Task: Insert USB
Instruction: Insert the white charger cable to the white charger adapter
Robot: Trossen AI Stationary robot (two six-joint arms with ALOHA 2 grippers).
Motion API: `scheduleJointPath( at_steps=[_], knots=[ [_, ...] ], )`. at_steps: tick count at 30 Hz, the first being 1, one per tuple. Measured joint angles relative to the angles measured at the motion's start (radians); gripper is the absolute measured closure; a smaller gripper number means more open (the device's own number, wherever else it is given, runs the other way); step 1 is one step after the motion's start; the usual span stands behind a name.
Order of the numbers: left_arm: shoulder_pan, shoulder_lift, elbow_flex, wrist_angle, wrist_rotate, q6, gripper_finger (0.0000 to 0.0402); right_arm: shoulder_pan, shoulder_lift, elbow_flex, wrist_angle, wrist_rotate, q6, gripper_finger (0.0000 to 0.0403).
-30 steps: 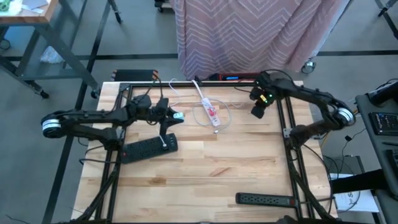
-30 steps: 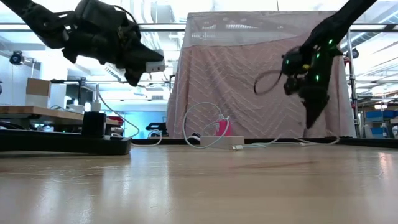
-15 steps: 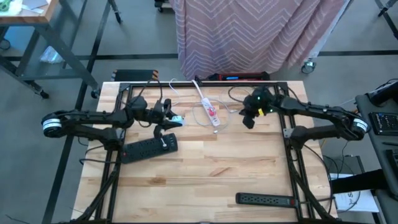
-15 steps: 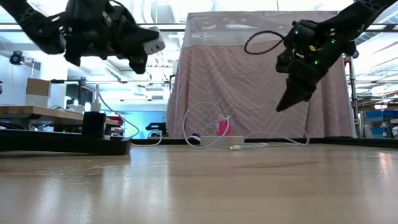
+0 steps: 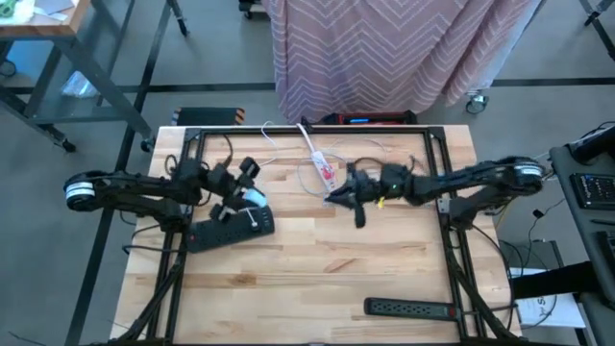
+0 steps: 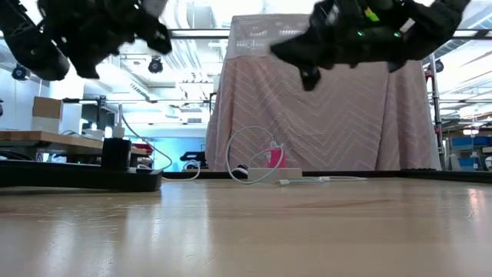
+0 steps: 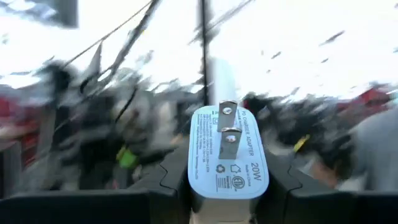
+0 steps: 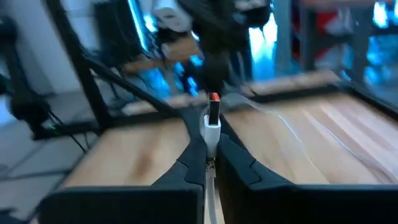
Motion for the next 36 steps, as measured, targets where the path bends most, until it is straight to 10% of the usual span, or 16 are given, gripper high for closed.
scheduleJointPath(
  at_steps=[6,22,36],
  knots=[
    [-0.073,-0.032,0.037,0.139,0.038,-0.106,0.0301,0.104,0.242,0.234,0.162,-0.099,0.065,0.0400],
    [-0.159,-0.102,0.212,0.154,0.260,-0.147,0.0301,0.134,0.634,1.015,-0.083,-0.306,0.381,0.0400],
    [-0.289,-0.150,0.273,0.154,-0.211,-0.183,0.0301,0.127,0.670,1.088,-0.263,-0.247,0.247,0.0400]
  ],
)
